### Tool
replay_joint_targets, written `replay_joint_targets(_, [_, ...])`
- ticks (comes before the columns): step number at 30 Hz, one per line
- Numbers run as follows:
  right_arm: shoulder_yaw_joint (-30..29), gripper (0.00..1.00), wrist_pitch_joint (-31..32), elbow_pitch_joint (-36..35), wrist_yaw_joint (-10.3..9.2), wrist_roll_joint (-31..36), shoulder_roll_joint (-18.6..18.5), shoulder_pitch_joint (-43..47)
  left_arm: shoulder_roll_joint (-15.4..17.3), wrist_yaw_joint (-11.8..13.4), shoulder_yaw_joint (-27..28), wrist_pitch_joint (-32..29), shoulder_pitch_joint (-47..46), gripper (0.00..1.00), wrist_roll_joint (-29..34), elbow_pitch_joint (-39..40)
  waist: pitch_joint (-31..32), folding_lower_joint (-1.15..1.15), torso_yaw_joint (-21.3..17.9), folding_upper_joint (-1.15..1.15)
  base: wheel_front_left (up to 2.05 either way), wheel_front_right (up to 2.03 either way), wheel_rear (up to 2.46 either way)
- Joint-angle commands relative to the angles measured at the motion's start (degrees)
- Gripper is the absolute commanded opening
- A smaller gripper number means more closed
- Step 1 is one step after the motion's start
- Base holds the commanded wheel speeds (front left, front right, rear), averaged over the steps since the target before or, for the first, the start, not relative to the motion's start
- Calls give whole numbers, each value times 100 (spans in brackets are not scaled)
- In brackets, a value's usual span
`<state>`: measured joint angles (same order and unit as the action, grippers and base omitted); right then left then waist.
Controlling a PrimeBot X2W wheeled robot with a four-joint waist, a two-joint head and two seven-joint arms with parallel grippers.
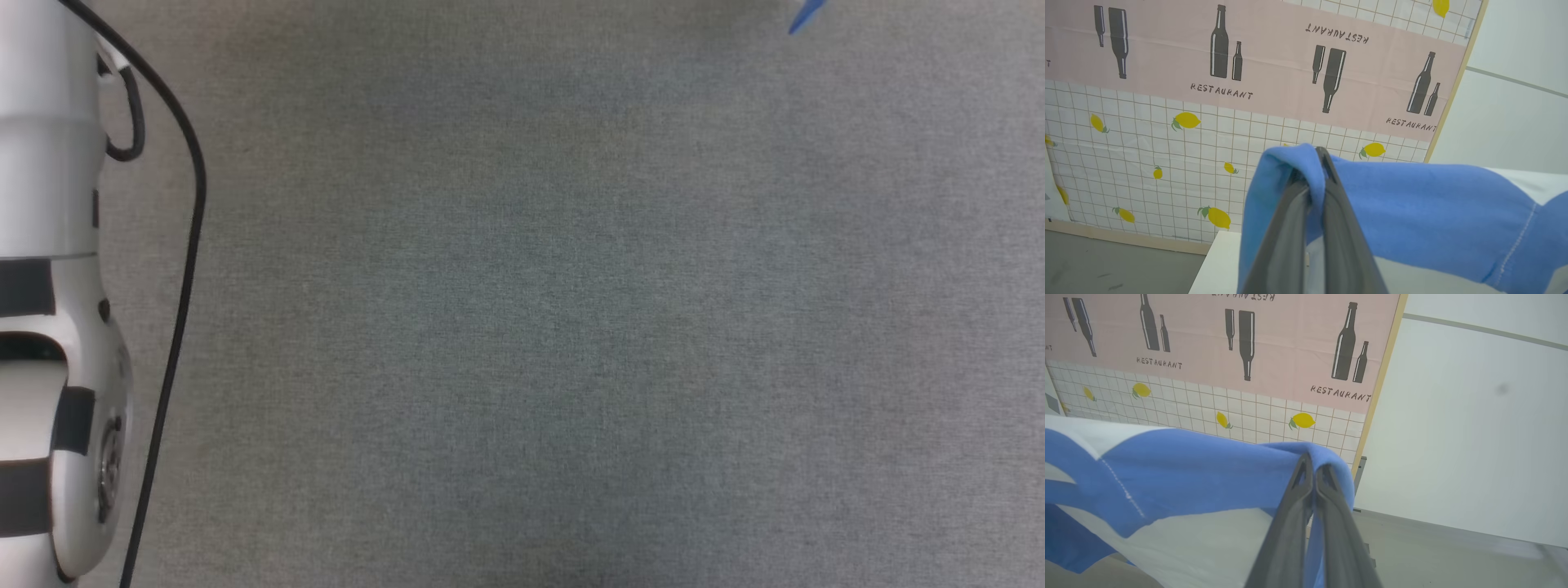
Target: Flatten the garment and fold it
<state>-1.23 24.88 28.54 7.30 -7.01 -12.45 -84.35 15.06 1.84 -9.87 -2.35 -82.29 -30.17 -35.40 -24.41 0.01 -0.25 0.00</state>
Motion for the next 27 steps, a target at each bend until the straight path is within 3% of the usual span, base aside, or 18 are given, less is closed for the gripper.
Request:
replay_joint_targets(1, [60, 0, -49, 102, 19, 10, -80, 56, 15, -57, -12, 75, 43, 0, 13, -106, -62, -1, -4, 0, 0, 0, 0])
replay_joint_targets(8, [498, 0, -271, 368, 19, -408, -297, 910, -159, -328, -164, 346, 738, 0, -81, -732, 194, -1, 112, 0, 0, 0, 0])
replay_joint_targets(16, [737, 0, -615, -94, 19, -1260, -577, 3078, -408, -682, -348, 719, 2415, 0, -309, -1219, 1212, -1, 320, 0, 0, 0, 0])
replay_joint_targets(20, [518, 0, -648, -546, 19, -1595, -582, 4485, -521, -769, -395, 797, 3481, 0, -500, -1206, 1762, -1, 395, 0, 0, 0, 0])
replay_joint_targets(27, [-368, 0, -335, -1388, 19, -1686, -97, 7017, -697, -735, -362, 756, 5563, 0, -882, -858, 2382, -1, 484, 0, 0, 0, 0])
